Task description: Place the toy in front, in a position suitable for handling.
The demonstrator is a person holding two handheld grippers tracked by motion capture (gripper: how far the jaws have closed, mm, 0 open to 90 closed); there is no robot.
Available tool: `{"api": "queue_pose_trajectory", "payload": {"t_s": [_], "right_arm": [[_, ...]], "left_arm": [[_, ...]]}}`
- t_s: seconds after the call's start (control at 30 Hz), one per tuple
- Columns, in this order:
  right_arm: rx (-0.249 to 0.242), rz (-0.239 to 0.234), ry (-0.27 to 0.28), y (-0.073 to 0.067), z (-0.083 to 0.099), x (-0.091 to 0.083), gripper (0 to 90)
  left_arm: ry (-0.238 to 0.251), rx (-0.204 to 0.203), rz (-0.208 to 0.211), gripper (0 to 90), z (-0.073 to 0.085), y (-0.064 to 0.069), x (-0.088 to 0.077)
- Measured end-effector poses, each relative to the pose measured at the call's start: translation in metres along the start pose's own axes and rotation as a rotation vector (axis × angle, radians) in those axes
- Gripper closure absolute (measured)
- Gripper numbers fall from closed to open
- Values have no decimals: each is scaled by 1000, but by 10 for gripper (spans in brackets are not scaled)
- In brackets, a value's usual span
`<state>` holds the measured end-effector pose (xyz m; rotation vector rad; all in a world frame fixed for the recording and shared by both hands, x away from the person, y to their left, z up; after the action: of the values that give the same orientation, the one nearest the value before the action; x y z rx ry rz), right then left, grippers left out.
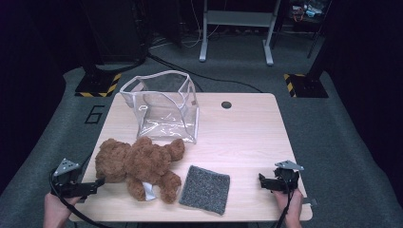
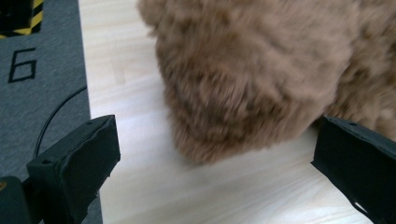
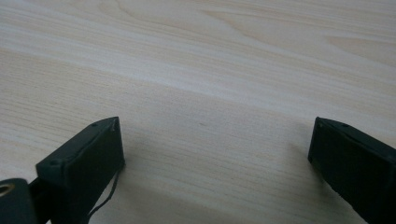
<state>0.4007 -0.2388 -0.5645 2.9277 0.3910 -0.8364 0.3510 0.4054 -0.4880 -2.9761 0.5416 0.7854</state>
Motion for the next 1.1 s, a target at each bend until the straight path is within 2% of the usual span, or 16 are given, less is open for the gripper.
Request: {"api": "queue_pose_trajectory", "payload": {"t_s": [0.2,0.3,0.33,0.37,0.4,0.63,0.8,1.03,1.1], "right_arm": [[-1,0,-2,0,0,0,22],[-1,1,-1,0,0,0,22],[-1,1,-1,0,0,0,22],[-1,1,-1,0,0,0,22],[-1,1,-1,0,0,0,22],[-3,-2,-5,0,0,1,9],[0,-2,-9,-1,0,1,4],[0,-3,-9,-1,0,1,5],[0,-3,-9,-1,0,1,5]], "left_arm": [[18,34,25,3,-33,4,4],[21,49,41,3,-45,8,11],[21,49,41,3,-45,8,11],[28,54,52,2,-54,12,17],[28,54,52,2,-54,12,17],[49,73,91,1,-86,23,34],[59,59,126,1,-102,27,47],[52,74,145,1,-116,32,64],[42,81,147,0,-121,34,73]]}}
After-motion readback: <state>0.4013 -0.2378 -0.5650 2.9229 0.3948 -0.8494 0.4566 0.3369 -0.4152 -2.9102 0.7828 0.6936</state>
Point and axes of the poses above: each handheld gripper's, and its own axes: x roughly forward along the jaws, z roughly out of its underside, y roughly to its right, the point moved 5 cm from there along x, roughly forward along the jaws, and after that the axes turned 12 degrees about y, right-handed, at the moved point
